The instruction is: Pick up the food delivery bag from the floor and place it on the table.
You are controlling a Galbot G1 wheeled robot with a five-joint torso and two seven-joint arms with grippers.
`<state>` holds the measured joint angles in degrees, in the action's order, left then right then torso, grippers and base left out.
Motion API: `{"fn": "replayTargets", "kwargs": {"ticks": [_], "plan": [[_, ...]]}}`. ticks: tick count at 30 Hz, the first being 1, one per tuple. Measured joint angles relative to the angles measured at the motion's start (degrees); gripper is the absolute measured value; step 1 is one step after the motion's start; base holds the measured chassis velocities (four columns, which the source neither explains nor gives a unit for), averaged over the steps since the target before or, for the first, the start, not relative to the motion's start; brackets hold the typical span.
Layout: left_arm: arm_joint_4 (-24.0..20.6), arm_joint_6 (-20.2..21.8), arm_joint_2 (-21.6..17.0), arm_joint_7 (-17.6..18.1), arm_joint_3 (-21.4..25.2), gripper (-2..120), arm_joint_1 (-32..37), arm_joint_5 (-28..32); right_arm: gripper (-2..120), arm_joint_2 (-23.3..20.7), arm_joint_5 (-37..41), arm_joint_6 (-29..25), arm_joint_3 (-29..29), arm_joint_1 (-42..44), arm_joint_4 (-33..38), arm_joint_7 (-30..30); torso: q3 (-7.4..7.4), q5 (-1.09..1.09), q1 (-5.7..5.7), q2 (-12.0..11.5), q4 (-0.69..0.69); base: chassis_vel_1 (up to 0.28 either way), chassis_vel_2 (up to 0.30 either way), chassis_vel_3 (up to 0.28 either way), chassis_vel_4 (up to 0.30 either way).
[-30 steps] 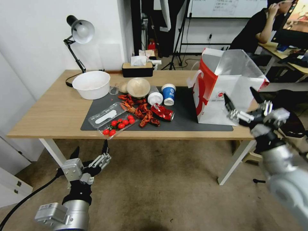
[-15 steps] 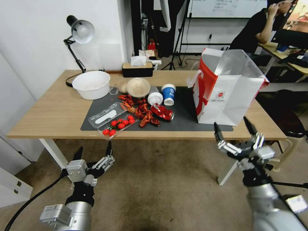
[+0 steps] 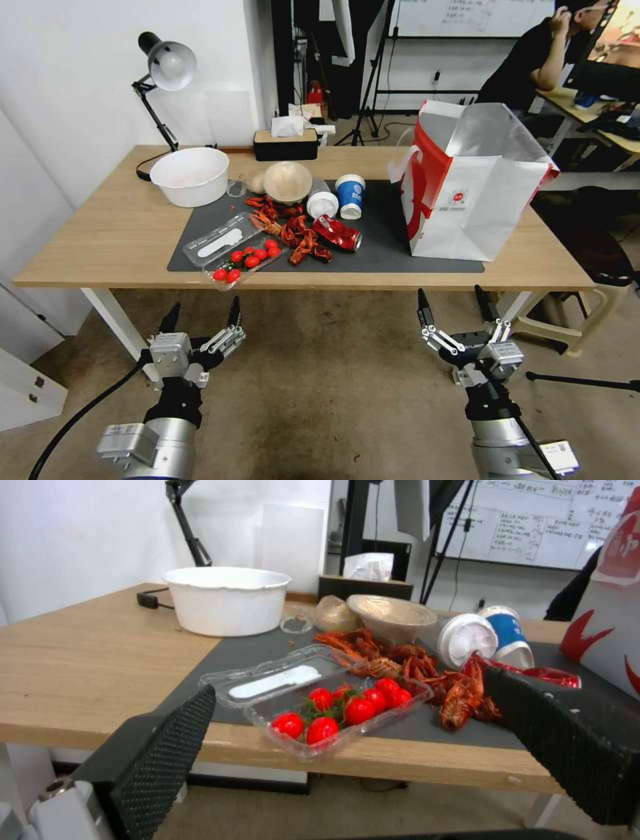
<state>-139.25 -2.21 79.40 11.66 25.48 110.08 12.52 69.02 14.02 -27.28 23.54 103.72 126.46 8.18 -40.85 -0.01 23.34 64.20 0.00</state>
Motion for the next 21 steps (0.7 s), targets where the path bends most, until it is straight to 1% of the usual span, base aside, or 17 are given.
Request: {"fn": "replayTargets", "kwargs": {"ticks": [3, 7, 21], "plan": [[0.2, -0.3, 0.2, 0.4, 0.0, 100, -0.5, 0.2, 100, 1.1, -0.7, 0.4, -1.2, 0.1, -0.1, 0.0, 0.00, 0.00, 0.00, 0.0, 0.00, 0.000, 0.000, 0.000, 0.000], [0.4, -0.5, 0.3, 0.5, -0.1, 100, -0.8, 0.3, 100, 1.5, -0.9, 0.7, -1.7, 0.0, -0.3, 0.1, 0.00, 0.00, 0.00, 0.0, 0.00, 0.000, 0.000, 0.000, 0.000], [0.6, -0.9, 0.6, 1.3, -0.4, 100, -0.9, 0.4, 100, 1.7, -0.2, 1.6, -2.0, 0.1, -0.2, 0.7, 0.00, 0.00, 0.01, 0.0, 0.00, 0.000, 0.000, 0.000, 0.000]]}}
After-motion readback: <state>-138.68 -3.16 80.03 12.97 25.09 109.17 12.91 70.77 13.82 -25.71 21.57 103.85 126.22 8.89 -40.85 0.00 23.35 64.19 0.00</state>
